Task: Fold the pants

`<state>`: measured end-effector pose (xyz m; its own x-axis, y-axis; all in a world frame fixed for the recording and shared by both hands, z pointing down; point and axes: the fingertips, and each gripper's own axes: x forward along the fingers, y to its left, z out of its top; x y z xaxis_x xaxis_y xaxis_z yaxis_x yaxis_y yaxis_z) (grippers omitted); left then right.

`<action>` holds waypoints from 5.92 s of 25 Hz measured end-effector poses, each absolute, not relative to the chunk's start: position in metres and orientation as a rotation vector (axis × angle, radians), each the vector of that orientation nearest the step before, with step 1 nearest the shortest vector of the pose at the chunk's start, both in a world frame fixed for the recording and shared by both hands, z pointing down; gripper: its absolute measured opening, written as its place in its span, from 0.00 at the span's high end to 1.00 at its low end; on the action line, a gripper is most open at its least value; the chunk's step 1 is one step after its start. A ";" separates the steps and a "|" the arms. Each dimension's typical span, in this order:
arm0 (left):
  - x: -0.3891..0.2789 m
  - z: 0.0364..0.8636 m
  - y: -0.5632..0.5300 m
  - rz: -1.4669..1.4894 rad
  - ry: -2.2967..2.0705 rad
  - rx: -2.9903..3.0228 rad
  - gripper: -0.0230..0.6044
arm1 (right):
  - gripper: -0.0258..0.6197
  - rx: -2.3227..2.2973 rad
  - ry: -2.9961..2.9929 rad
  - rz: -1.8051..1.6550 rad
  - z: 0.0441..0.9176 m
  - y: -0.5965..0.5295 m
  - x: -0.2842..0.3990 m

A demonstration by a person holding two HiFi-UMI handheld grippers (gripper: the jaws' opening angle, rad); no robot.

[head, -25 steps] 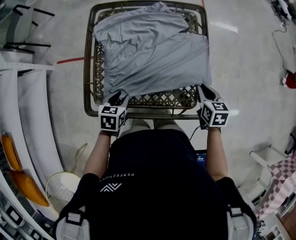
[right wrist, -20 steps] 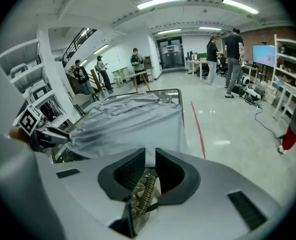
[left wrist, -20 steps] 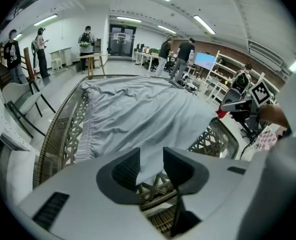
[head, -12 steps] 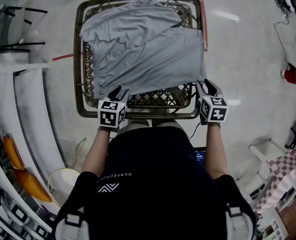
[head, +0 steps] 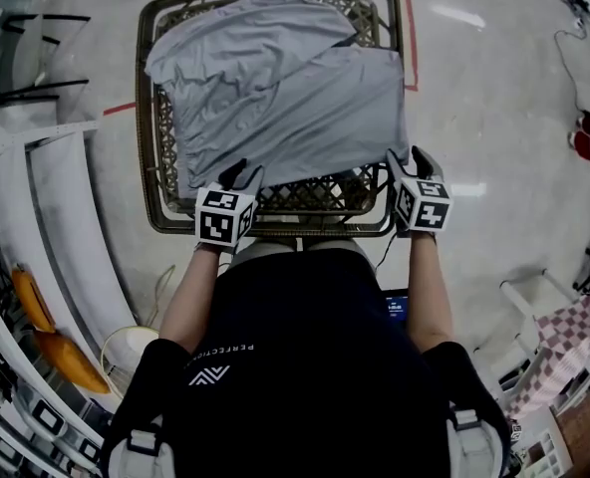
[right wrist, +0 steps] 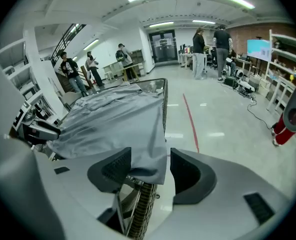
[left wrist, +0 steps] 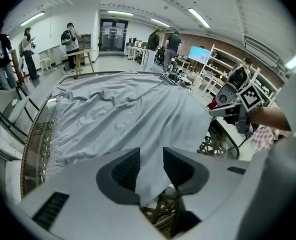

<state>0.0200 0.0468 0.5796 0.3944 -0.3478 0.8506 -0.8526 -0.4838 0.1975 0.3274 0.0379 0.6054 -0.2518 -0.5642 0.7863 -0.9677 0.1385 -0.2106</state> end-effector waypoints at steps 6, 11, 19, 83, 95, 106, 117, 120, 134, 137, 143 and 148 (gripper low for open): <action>0.023 0.582 0.041 1.031 -1.022 2.006 0.73 | 0.61 1.422 -1.870 1.095 0.621 0.035 0.326; 0.013 0.583 0.042 1.027 -1.056 1.972 0.73 | 0.62 1.374 -1.848 1.072 0.620 0.036 0.324; -0.008 0.584 0.054 0.987 -1.155 1.894 0.73 | 0.73 1.324 -1.803 0.932 0.616 0.039 0.325; -0.137 0.581 0.086 0.724 -1.406 1.627 0.80 | 0.89 1.079 -1.991 0.761 0.558 -0.004 0.176; -0.134 0.554 0.060 0.742 -1.426 1.686 0.80 | 0.89 1.176 -2.037 0.788 0.540 -0.026 0.183; -0.144 0.529 0.002 0.749 -1.492 1.731 0.80 | 0.89 1.223 -2.101 0.726 0.517 -0.081 0.173; -0.170 0.502 -0.076 0.729 -1.583 1.760 0.80 | 0.89 1.319 -2.147 0.634 0.487 -0.165 0.166; -0.175 0.493 -0.095 0.714 -1.605 1.773 0.80 | 0.89 1.343 -2.148 0.580 0.476 -0.189 0.167; -0.196 0.468 -0.172 0.669 -1.687 1.770 0.80 | 0.89 1.440 -2.154 0.441 0.439 -0.293 0.183; -0.204 0.468 -0.184 0.662 -1.706 1.763 0.80 | 0.89 1.452 -2.144 0.427 0.440 -0.307 0.180; -0.220 0.478 -0.204 0.655 -1.726 1.727 0.80 | 0.89 1.468 -2.115 0.384 0.444 -0.334 0.179; -0.223 0.497 -0.219 0.683 -1.698 1.710 0.80 | 0.89 1.455 -2.118 0.427 0.458 -0.348 0.169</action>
<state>-0.2229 -0.2187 0.4973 0.0367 -0.6724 0.7392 -0.9971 0.0251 0.0724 0.1688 -0.3476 0.4584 -0.2793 -0.7606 0.5861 -0.9283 0.3698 0.0375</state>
